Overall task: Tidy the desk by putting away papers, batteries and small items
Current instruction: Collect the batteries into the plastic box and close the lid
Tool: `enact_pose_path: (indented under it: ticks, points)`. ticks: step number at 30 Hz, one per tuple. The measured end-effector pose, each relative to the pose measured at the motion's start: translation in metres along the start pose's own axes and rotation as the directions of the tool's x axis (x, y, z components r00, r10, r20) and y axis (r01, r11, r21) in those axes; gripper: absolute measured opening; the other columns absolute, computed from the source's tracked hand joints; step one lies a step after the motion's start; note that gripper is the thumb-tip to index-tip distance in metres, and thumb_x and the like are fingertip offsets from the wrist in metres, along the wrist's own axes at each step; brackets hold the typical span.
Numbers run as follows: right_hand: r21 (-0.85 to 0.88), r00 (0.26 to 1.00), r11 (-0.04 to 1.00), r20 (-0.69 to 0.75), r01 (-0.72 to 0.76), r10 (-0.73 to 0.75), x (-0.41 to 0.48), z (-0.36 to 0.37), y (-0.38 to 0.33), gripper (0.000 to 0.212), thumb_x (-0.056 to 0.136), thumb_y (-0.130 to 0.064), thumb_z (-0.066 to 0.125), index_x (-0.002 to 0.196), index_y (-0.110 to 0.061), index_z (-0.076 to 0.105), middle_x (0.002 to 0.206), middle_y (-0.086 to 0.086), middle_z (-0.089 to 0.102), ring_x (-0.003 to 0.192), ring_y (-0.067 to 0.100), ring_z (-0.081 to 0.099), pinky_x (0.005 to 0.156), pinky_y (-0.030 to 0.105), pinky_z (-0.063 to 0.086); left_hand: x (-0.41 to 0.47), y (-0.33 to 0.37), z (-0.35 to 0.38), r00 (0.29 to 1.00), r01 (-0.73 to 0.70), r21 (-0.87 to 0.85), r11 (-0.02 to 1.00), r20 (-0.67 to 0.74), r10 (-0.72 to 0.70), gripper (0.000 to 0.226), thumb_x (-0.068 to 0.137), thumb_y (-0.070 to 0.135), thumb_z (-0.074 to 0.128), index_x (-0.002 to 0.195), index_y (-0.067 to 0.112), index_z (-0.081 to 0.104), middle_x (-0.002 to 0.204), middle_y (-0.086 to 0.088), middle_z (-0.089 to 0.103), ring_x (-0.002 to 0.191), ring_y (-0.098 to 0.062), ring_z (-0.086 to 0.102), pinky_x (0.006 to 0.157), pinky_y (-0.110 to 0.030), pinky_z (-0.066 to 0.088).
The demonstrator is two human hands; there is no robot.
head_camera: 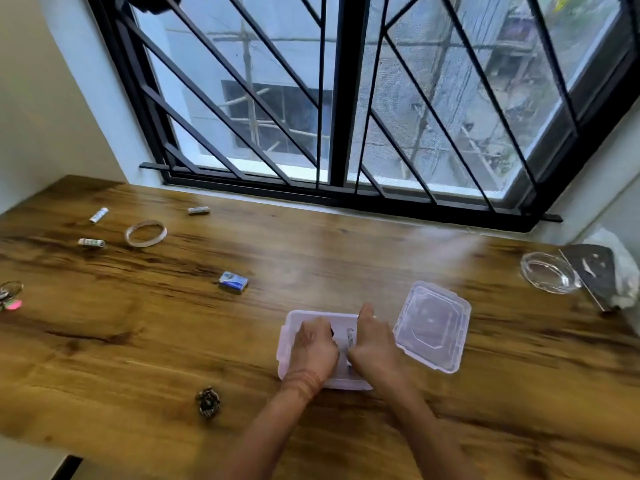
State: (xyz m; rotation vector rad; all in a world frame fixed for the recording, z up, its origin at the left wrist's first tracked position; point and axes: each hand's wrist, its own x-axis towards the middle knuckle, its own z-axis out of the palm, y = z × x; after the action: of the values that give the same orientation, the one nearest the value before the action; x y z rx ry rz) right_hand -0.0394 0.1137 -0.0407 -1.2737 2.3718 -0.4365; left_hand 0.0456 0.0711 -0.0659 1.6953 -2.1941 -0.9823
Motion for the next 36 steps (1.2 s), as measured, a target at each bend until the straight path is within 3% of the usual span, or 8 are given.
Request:
enact_pose_path:
  ticks: [2, 6, 10, 16, 21, 29, 32, 36]
  points:
    - [-0.017, 1.0, 1.0, -0.006, 0.022, -0.022, 0.0, 0.004, 0.002, 0.037, 0.084, -0.005, 0.049, 0.117, -0.007, 0.034, 0.11, 0.015, 0.054, 0.101, 0.031, 0.054, 0.063, 0.029, 0.03, -0.003, -0.002, -0.001, 1.0, -0.011, 0.008, 1.0, -0.011, 0.011, 0.03, 0.09, 0.021, 0.051, 0.116, 0.009, 0.057, 0.121, -0.012, 0.059, 0.113, -0.025, 0.055, 0.093, -0.03, 0.044]
    - [0.004, 0.994, 0.995, -0.036, 0.099, -0.099, 0.001, 0.008, 0.005, 0.016, 0.08, 0.0, 0.047, 0.089, -0.012, 0.041, 0.1, 0.015, 0.057, 0.089, 0.031, 0.056, 0.06, 0.029, 0.03, -0.005, -0.009, -0.009, 0.996, -0.008, -0.042, 0.999, -0.093, 0.004, 0.032, 0.086, 0.025, 0.06, 0.113, 0.009, 0.062, 0.114, -0.011, 0.066, 0.103, -0.022, 0.062, 0.087, -0.025, 0.049]
    - [0.075, 0.984, 0.986, -0.108, 0.147, -0.138, 0.005, 0.007, 0.007, 0.013, 0.083, 0.0, 0.049, 0.093, -0.005, 0.055, 0.093, 0.016, 0.063, 0.08, 0.027, 0.057, 0.063, 0.035, 0.044, -0.005, -0.015, -0.03, 0.981, -0.04, -0.111, 0.993, -0.196, 0.017, 0.027, 0.086, 0.025, 0.062, 0.108, 0.01, 0.066, 0.104, -0.009, 0.07, 0.091, -0.017, 0.066, 0.08, -0.023, 0.052]
    - [0.189, 0.965, 0.96, -0.198, 0.207, -0.169, 0.019, 0.004, -0.007, 0.008, 0.082, 0.0, 0.058, 0.087, -0.005, 0.061, 0.082, 0.015, 0.067, 0.075, 0.027, 0.063, 0.067, 0.038, 0.053, 0.003, -0.03, -0.08, 0.948, -0.102, -0.191, 0.976, -0.317, 0.036, 0.021, 0.088, 0.022, 0.06, 0.101, 0.009, 0.07, 0.095, -0.007, 0.073, 0.085, -0.017, 0.068, 0.079, -0.025, 0.053]
    - [0.199, 0.92, 0.923, -0.287, 0.33, -0.267, 0.046, 0.005, -0.071, 0.004, 0.083, -0.013, 0.065, 0.084, -0.008, 0.064, 0.075, 0.008, 0.069, 0.067, 0.02, 0.064, 0.066, 0.035, 0.055, 0.041, -0.076, -0.135, 0.919, -0.057, -0.288, 0.956, -0.388, -0.063, 0.019, 0.086, 0.022, 0.061, 0.092, 0.006, 0.07, 0.088, -0.011, 0.073, 0.082, -0.025, 0.069, 0.078, -0.039, 0.056]
    - [0.101, 0.902, 0.901, -0.151, 0.422, -0.406, 0.129, 0.07, -0.222, 0.019, 0.087, -0.025, 0.061, 0.098, -0.011, 0.062, 0.097, 0.01, 0.068, 0.084, 0.023, 0.062, 0.073, 0.038, 0.053, 0.106, -0.187, -0.229, 0.894, 0.042, -0.206, 0.978, -0.429, -0.129, 0.02, 0.087, 0.029, 0.06, 0.092, 0.012, 0.07, 0.093, -0.008, 0.072, 0.089, -0.025, 0.063, 0.072, -0.029, 0.047]
    - [0.005, 0.876, 0.879, -0.078, 0.477, -0.475, 0.163, 0.102, -0.277, 0.03, 0.089, -0.022, 0.057, 0.117, -0.009, 0.053, 0.121, 0.009, 0.057, 0.105, 0.025, 0.054, 0.076, 0.029, 0.041, 0.13, -0.228, -0.261, 0.89, 0.109, -0.15, 0.983, -0.426, -0.163, 0.018, 0.087, 0.026, 0.06, 0.094, 0.012, 0.068, 0.097, -0.008, 0.07, 0.092, -0.026, 0.062, 0.071, -0.027, 0.044]
    - [-0.131, 0.864, 0.86, -0.039, 0.493, -0.501, 0.218, 0.144, -0.323, 0.042, 0.09, -0.012, 0.052, 0.13, -0.009, 0.041, 0.143, 0.011, 0.036, 0.125, 0.031, 0.04, 0.092, 0.041, 0.044, 0.168, -0.279, -0.295, 0.894, 0.128, -0.07, 0.989, -0.423, -0.145, 0.02, 0.086, 0.018, 0.06, 0.105, 0.012, 0.065, 0.111, -0.007, 0.066, 0.104, -0.027, 0.058, 0.082, -0.031, 0.047]
